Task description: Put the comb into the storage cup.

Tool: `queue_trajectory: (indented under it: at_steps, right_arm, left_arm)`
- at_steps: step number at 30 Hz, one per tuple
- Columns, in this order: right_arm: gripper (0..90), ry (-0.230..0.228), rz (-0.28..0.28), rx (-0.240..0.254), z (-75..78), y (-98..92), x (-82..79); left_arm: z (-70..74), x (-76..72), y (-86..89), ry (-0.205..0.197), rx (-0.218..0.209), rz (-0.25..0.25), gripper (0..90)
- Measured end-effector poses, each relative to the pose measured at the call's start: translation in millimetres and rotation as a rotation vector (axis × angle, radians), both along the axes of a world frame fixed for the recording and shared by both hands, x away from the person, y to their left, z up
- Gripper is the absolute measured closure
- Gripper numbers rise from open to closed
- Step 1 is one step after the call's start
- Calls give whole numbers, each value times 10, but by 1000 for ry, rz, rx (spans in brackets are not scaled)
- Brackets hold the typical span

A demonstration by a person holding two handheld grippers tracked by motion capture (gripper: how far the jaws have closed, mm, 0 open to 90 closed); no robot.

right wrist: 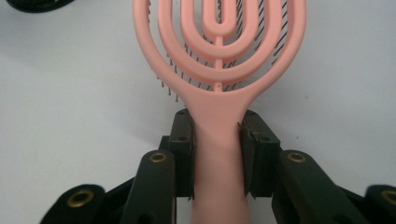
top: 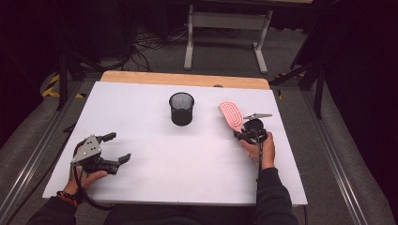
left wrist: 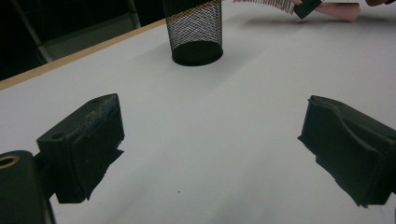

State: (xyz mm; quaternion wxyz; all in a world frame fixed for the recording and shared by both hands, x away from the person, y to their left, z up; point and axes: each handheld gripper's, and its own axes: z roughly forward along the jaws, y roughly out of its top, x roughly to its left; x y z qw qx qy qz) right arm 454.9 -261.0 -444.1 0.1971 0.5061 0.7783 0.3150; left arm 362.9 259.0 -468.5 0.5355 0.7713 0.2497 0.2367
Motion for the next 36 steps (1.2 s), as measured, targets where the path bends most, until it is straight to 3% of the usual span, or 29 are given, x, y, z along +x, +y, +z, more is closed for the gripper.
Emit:
queue_trajectory:
  at_steps: [6,11,15,26,32,36]
  right_arm:
    - [690,-100,5,2,72,27,-60]
    - [690,-148,12,33,102,32,-86]
    - [690,-216,6,58,142,31,-128]
    - [690,-321,-5,75,245,34,-240]
    - [690,-403,5,87,298,68,-313]
    - [690,-441,27,129,330,88,-363]
  left_arm:
    - [0,-11,-15,-3,12,-8,68]
    - [-5,-5,-9,12,10,-15,68]
    - [-3,-6,-14,10,17,-19,67]
    - [-5,-8,-23,12,21,-27,68]
    - [-1,-7,-34,16,23,-33,67]
    - [1,-5,-29,16,16,-30,66]
